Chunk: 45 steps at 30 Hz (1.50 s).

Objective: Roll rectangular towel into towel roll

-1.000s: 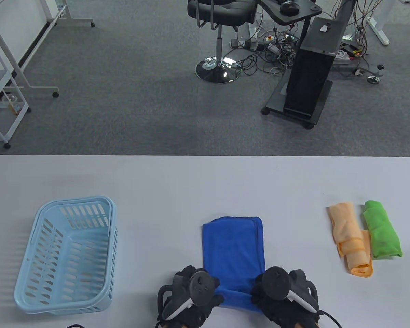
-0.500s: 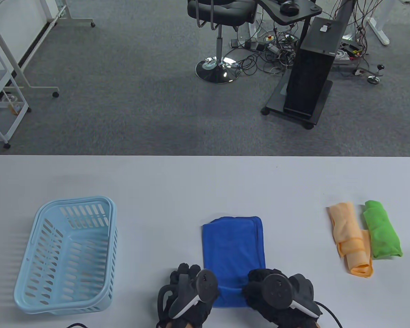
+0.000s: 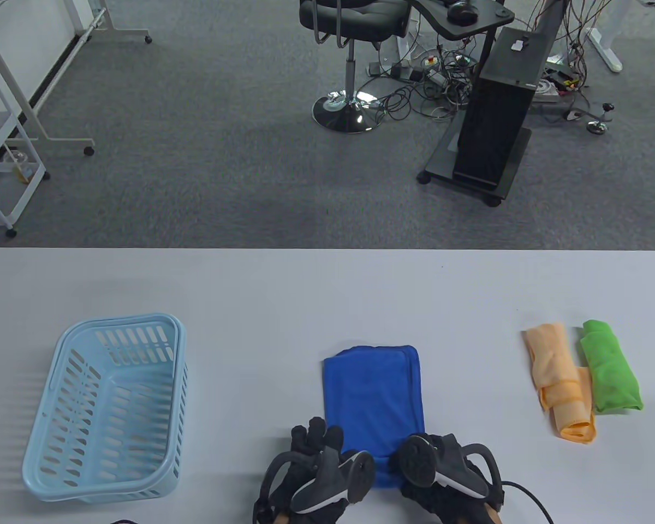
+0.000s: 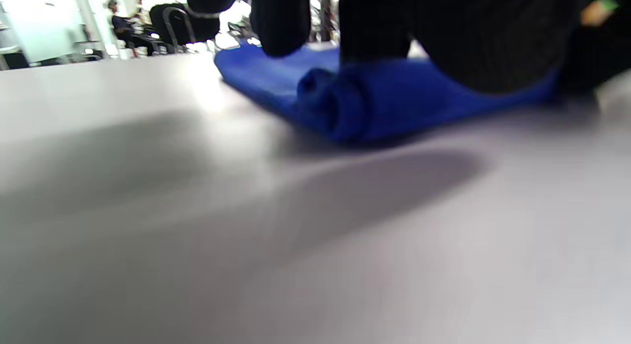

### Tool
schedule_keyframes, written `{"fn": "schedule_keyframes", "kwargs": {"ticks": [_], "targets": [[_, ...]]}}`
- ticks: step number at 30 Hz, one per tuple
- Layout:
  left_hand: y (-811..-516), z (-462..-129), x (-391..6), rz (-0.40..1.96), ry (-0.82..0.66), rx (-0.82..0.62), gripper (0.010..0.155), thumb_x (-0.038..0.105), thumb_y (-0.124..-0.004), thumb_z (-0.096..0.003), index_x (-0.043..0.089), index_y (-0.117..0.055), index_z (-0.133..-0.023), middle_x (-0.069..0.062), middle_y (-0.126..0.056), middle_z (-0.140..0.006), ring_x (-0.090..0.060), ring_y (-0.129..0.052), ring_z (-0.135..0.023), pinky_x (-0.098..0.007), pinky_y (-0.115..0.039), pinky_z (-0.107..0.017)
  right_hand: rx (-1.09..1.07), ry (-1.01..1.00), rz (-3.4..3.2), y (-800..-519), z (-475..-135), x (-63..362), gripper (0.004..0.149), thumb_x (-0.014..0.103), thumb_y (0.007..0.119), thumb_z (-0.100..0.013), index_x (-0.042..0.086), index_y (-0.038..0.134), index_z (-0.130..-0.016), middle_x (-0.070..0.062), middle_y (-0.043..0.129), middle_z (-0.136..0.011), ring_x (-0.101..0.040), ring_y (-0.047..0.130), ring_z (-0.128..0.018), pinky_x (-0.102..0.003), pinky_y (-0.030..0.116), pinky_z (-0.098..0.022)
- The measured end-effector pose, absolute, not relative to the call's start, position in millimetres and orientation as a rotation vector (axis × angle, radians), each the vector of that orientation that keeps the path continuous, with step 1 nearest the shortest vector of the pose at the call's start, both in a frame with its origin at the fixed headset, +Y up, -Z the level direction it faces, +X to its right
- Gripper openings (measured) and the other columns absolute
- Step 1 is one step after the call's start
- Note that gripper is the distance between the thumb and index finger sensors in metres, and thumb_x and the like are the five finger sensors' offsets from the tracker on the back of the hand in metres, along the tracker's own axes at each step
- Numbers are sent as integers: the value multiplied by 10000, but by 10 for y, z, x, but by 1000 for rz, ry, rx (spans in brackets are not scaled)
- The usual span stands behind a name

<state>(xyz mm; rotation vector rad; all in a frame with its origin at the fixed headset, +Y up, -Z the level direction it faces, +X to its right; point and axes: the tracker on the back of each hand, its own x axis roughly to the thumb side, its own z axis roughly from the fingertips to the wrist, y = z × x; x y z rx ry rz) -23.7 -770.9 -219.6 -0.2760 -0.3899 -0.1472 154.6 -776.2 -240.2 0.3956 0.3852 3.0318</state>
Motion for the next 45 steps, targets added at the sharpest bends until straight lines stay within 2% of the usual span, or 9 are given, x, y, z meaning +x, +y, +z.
{"fn": "schedule_keyframes", "kwargs": {"ticks": [5,12,16,20,23,27,34,38,45], "targets": [[-7686,-2208,-299,-45,-343,-196,485,464,-826,-338,324,-901,-796,-104,-730,-1040,-442,-548,-1018,-685,-441,-696,400,392,2951,-7731,-2392,1605,501,383,815,-268,319,823,-765,-35,655,-919,-295,704,-881,-574,557,-676],[-7701,-2238,-339,34,-329,-189,464,486,-728,-384,243,-1003,-669,-129,-675,-1058,-457,-450,-1028,-684,-384,-697,293,446,2851,-7708,-2425,1777,458,420,717,-317,279,882,-721,-63,586,-961,-315,634,-912,-603,491,-690],[-7732,-2216,-258,-66,-313,-186,455,524,-724,-375,282,-937,-696,-134,-566,-1104,-459,-384,-1038,-682,-350,-704,353,316,2902,-7628,-2409,1730,576,411,820,-273,406,677,-832,-63,418,-1012,-310,533,-951,-589,446,-713],[-7741,-2218,-244,-80,-300,-170,538,509,-744,-367,304,-714,-864,-146,-448,-1119,-447,-356,-1038,-679,-342,-706,463,421,2794,-7655,-2382,1635,434,276,815,-321,373,774,-742,-63,428,-1005,-310,553,-939,-570,480,-703],[-7682,-2207,-267,-56,-295,-113,502,467,-779,-375,360,-670,-853,-132,-416,-1114,-433,-348,-1039,-674,-331,-712,449,452,2940,-7730,-2403,1650,527,441,770,-307,400,739,-831,-56,476,-1006,-301,607,-933,-569,522,-696],[-7502,-2118,-230,17,-362,84,430,433,-760,-392,355,-713,-812,-103,-535,-1058,-414,-438,-1019,-670,-370,-708,385,517,2932,-7781,-2414,1673,671,539,803,-250,335,734,-885,-80,483,-1011,-332,573,-947,-609,479,-699],[-7768,-2146,-136,-185,-383,-235,693,576,-763,-324,396,-599,-973,-121,-472,-1116,-442,-375,-1042,-681,-338,-715,365,449,3009,-7787,-2389,1591,627,465,822,-257,340,726,-864,-75,496,-1003,-330,583,-940,-604,472,-703],[-7748,-2167,-148,-138,-373,-187,605,482,-788,-353,332,-716,-935,-122,-601,-1074,-443,-470,-1024,-682,-393,-702,369,426,2995,-7777,-2388,1589,582,426,787,-275,313,765,-845,-69,516,-993,-319,600,-933,-600,478,-701],[-7667,-2176,-221,-26,-354,-260,525,404,-648,-401,220,-865,-843,-107,-614,-1065,-447,-413,-1034,-683,-348,-710,383,495,2935,-7709,-2361,1608,523,436,679,-317,235,874,-758,-74,544,-983,-333,591,-936,-615,463,-697]]}}
